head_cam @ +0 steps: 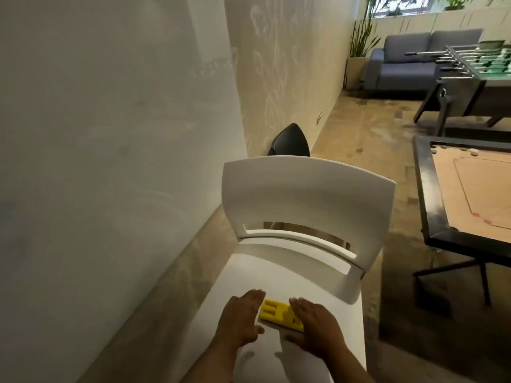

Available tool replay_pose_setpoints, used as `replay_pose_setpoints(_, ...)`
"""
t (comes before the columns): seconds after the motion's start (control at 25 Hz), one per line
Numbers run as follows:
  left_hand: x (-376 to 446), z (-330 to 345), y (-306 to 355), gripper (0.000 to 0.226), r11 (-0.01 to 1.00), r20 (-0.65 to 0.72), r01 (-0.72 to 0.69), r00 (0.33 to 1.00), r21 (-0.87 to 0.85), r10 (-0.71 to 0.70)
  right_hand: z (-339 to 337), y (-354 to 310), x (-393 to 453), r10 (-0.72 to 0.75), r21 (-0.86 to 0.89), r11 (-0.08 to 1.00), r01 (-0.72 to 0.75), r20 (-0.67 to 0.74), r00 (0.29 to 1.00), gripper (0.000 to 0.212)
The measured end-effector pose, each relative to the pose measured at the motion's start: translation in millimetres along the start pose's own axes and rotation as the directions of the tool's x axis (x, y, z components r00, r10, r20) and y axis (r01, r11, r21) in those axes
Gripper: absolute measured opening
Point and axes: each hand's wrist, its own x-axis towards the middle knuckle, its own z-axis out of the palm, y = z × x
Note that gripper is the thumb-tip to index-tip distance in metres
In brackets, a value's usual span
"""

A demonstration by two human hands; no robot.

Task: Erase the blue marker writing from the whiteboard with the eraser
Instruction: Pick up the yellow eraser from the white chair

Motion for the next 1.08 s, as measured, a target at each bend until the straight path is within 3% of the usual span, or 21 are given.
replay_pose_setpoints(0.08,0.3,9.6,8.3,0.104,0.999,0.102,0.027,0.994,-0.037,-0.023,5.4,-3.6,-3.0,-0.005,0.059,0.998,-0.002,0.115,0.993,0.1)
replay_pose_setpoints(0.24,23.2,25.3,26.5,0.107,1.0,0.175,0.029,0.984,-0.011,-0.026,13.0,6.4,3.6,0.043,0.094,0.993,-0.066,0.228,0.973,0.093)
replay_pose_setpoints(0.4,38.7,37.1,33.7,0.104,0.999,0.239,0.004,0.971,0.034,-0.012,25.1,17.7,7.7,0.078,0.052,0.994,-0.092,0.228,0.97,0.096)
replay_pose_setpoints(0.56,54.0,43.1,23.9,0.092,0.996,0.165,-0.044,0.986,0.083,0.03,23.6,21.3,23.3,0.121,0.074,0.988,-0.139,0.206,0.971,0.085)
replay_pose_setpoints(0.64,58.4,48.2,19.8,0.085,0.99,0.131,-0.057,0.991,0.131,0.04,20.5,22.5,21.0,0.014,0.041,0.999,-0.027,0.28,0.96,0.075)
replay_pose_setpoints(0.68,58.8,49.1,17.3,0.082,0.989,0.128,-0.052,0.991,0.14,0.033,24.4,27.1,22.2,-0.038,0.049,0.998,0.03,0.182,0.983,0.071)
replay_pose_setpoints(0.8,47.6,50.6,17.2,0.078,0.991,0.022,-0.09,0.996,0.098,0.088,32.3,34.1,16.5,-0.116,0.063,0.992,0.108,0.138,0.984,0.064)
replay_pose_setpoints(0.88,37.6,45.7,12.5,0.081,0.969,0.085,-0.166,0.985,0.185,0.153,30.8,35.7,19.3,-0.152,0.076,0.986,0.147,0.073,0.986,0.058)
replay_pose_setpoints(1.0,14.5,39.7,-6.2,0.078,0.925,-0.076,-0.233,0.961,0.301,0.267,16.2,15.5,34.3,-0.316,-0.049,0.948,0.315,-0.013,0.949,0.054)
replay_pose_setpoints(1.08,11.9,33.3,-11.3,0.074,0.879,-0.2,-0.276,0.906,0.389,0.373,4.9,17.6,46.5,-0.357,-0.069,0.933,0.353,-0.067,0.932,0.06)
